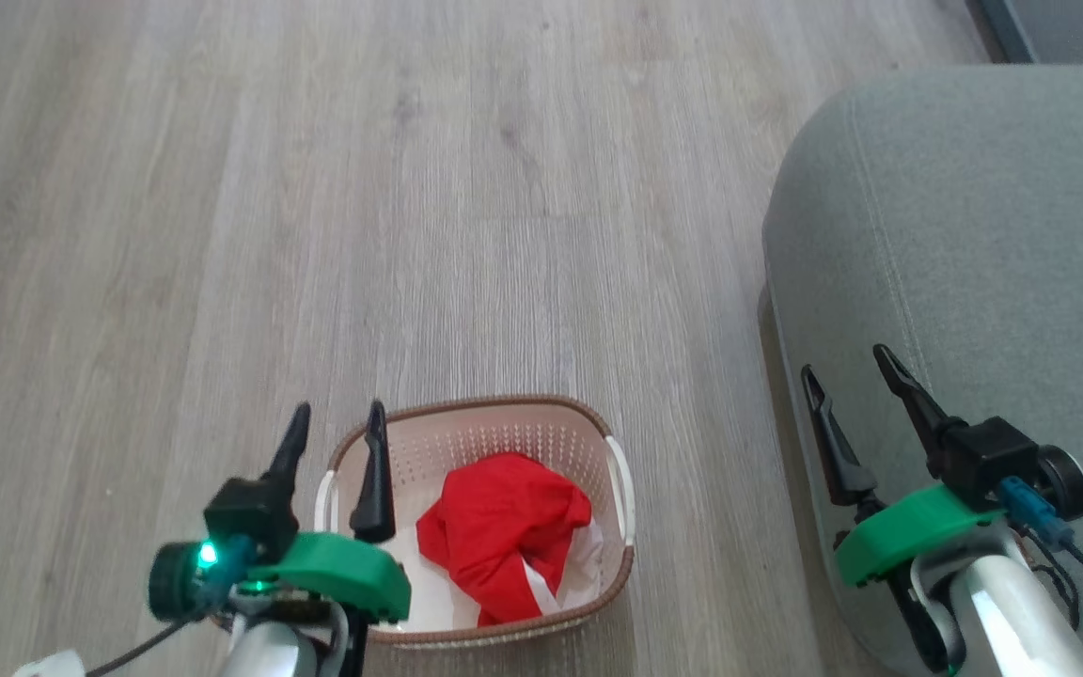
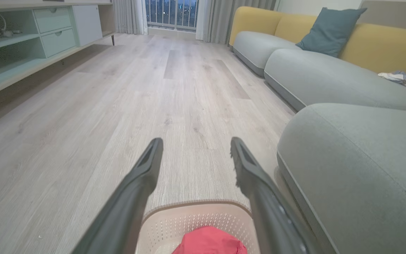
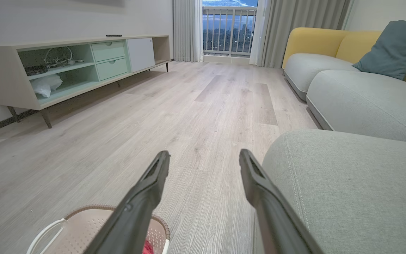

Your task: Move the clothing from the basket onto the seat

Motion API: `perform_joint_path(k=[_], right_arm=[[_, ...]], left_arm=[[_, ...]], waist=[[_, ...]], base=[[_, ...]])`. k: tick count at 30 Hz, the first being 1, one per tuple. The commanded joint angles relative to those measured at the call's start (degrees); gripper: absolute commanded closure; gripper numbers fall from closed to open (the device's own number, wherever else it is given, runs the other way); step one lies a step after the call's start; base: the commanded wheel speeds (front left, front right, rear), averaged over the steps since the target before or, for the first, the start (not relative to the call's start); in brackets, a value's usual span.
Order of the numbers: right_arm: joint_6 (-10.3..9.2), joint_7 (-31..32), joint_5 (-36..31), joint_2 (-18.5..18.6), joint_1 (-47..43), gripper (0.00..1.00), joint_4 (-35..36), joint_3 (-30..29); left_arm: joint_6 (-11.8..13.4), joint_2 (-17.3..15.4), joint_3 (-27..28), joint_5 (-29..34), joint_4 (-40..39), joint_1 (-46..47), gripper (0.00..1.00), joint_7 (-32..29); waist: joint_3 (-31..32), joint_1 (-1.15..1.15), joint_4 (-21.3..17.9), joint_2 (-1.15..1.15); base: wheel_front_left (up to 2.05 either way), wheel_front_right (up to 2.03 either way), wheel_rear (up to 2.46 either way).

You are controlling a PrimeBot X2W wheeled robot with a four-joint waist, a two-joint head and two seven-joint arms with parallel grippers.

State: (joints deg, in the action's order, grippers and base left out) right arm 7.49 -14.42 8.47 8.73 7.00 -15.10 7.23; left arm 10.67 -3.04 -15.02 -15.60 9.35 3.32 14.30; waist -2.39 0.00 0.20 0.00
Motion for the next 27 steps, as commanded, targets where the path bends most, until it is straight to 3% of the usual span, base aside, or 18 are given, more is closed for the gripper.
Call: perform_joint_path(k=[1,7,14,27], right_arm=[[0.00,-0.58,-0.08,1.06,2.49,0.00,1.79,1.22],[0.00,-0.58,0.67,2.53,3.89,0.00,2.41,1.55],[0.00,-0.58,2.95,5.08,6.86,0.00,5.02,1.39],[0.00,-0.58,4.18,8.87,11.41,0.00,16.66,0.07]], left_arm=[[-0.34,0.15,1.05,-0.47,0.11,2.18,0.00,0.70],[-0.33,0.15,-0.52,-2.00,5.68,4.90,0.00,0.70],[-1.09,0.16,-4.82,-3.73,16.30,12.85,0.00,0.70],[-3.71,0.16,-14.27,-9.90,39.79,33.54,0.00,0.70]], waist=[[-1.23,0.00,-0.17,0.00],[-6.24,0.00,-0.26,0.00],[-17.69,0.00,-0.55,0.00],[-38.71,0.00,-3.28,0.00]], base=[[0.00,0.00,0.00],[0.00,0.00,0.00],[0.00,0.00,0.00],[0.00,0.00,0.00]])
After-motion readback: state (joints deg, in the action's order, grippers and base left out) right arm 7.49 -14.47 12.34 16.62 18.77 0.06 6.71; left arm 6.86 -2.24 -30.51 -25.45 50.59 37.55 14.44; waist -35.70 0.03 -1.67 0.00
